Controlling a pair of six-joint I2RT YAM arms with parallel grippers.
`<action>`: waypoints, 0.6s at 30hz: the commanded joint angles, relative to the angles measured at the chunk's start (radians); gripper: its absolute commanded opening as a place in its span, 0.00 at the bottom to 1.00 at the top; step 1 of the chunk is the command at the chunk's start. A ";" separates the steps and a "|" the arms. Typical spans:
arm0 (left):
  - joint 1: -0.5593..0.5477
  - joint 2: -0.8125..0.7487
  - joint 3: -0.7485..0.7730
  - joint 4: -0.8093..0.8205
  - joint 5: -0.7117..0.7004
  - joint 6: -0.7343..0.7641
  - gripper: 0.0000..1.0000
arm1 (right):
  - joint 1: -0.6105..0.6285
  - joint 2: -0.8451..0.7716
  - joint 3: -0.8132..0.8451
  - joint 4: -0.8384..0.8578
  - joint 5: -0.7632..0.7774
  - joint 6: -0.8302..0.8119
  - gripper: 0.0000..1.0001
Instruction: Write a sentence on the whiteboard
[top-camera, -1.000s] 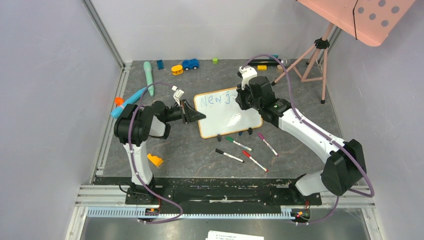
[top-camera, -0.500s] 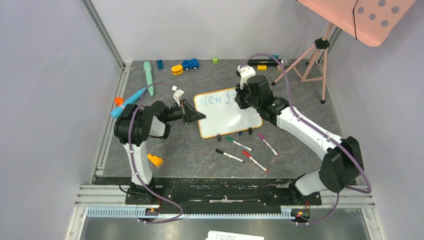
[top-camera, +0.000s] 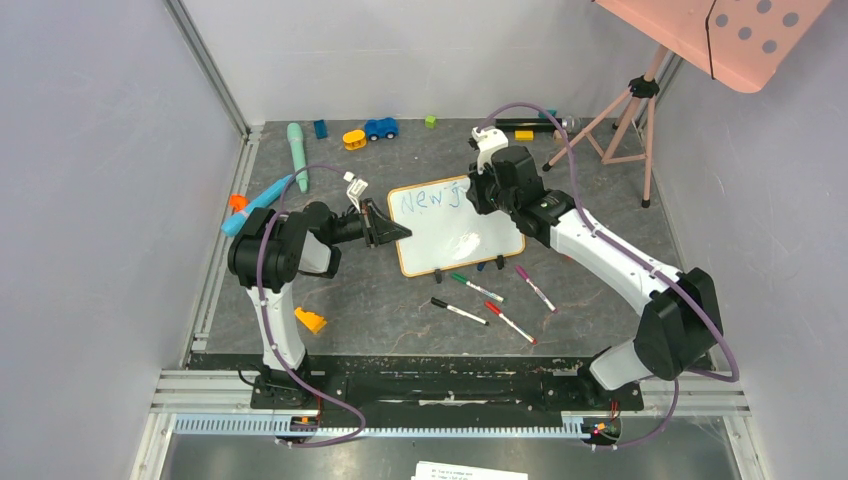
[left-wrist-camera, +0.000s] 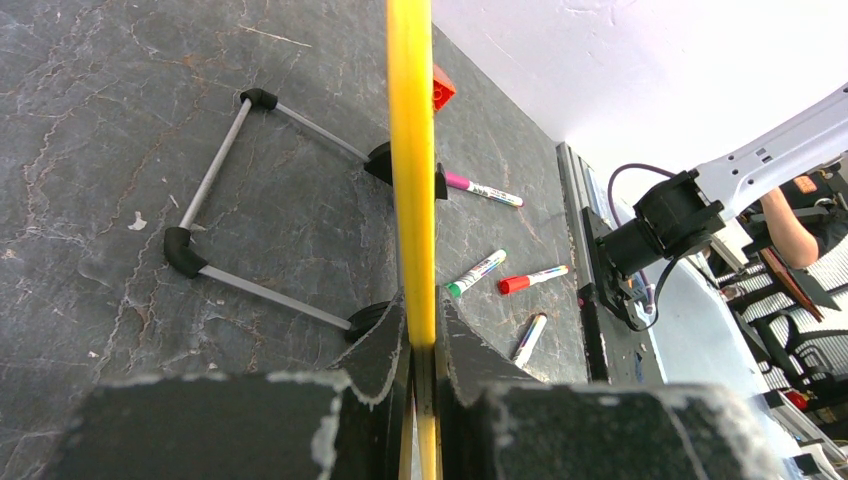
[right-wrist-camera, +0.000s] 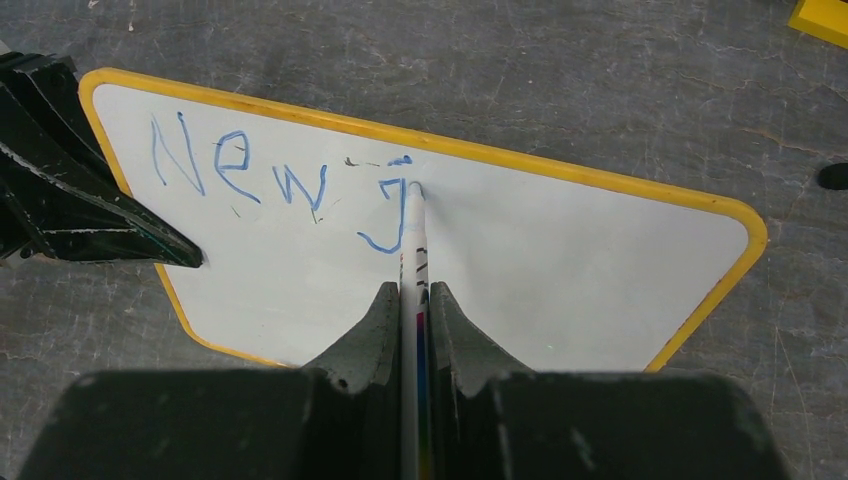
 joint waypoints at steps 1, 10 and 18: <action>-0.001 -0.008 0.016 0.085 0.020 0.057 0.02 | -0.003 0.013 0.032 0.036 -0.015 -0.007 0.00; -0.001 -0.006 0.019 0.085 0.018 0.056 0.02 | -0.003 -0.015 -0.015 0.034 -0.025 0.002 0.00; -0.001 -0.009 0.016 0.085 0.016 0.060 0.02 | -0.003 -0.030 -0.039 0.019 -0.009 0.002 0.00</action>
